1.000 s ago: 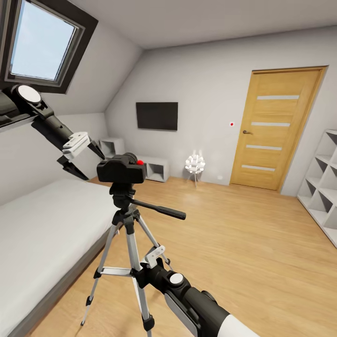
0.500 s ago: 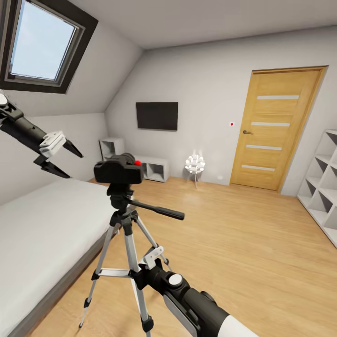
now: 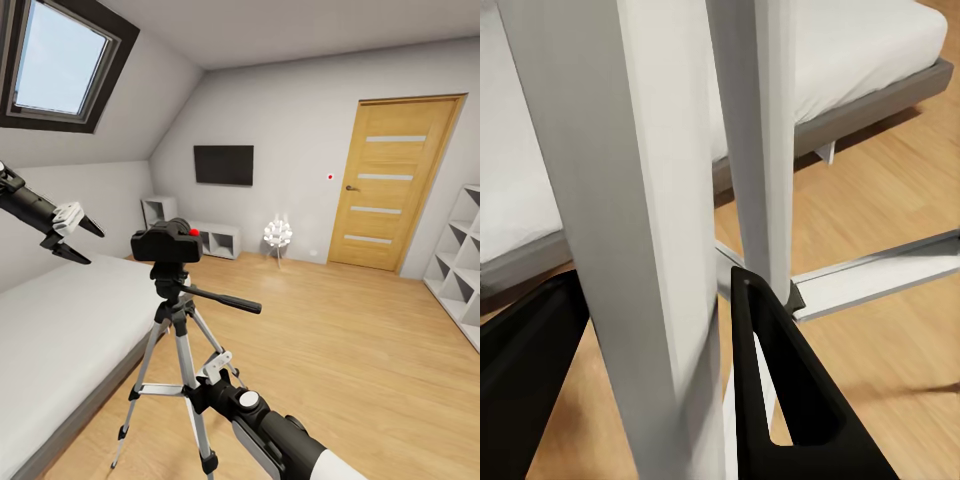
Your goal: Attach the digital camera to the camera tripod in the bedroom.
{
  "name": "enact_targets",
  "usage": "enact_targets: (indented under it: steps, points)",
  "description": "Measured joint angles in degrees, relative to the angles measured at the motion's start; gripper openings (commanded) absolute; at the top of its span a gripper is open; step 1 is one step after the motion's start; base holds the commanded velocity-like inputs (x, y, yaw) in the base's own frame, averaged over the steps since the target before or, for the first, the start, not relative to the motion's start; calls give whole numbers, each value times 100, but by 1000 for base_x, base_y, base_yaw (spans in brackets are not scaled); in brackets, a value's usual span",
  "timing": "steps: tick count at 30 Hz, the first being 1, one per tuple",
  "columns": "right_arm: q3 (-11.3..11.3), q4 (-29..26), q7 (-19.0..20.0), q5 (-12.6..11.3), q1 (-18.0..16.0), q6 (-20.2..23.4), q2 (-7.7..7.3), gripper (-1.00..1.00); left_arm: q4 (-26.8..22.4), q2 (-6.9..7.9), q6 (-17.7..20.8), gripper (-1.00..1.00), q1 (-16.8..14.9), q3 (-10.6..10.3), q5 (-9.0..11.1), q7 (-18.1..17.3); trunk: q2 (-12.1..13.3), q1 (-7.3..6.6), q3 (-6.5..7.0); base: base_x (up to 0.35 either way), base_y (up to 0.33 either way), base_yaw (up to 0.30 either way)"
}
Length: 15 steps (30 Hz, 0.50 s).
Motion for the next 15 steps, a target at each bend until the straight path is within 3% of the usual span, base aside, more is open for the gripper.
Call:
enact_targets:
  steps: [4,5,6,15]
  points:
    - [2,0,0,-1,0,0,0,-100,204,2,-23,100,216,29,3,12,0,0,0,0,0,0]
    - [2,0,0,-1,0,0,0,100,251,2,-26,100,253,34,3,15,0,0,0,0,0,0]
    - [17,182,7,147,6,-337,0,100,294,1,-29,100,284,37,5,16,1,1,-2,0,0,0]
    - [18,191,0,146,5,-448,1,100,480,46,-41,100,470,52,22,45,0,1,-2,0,0,0]
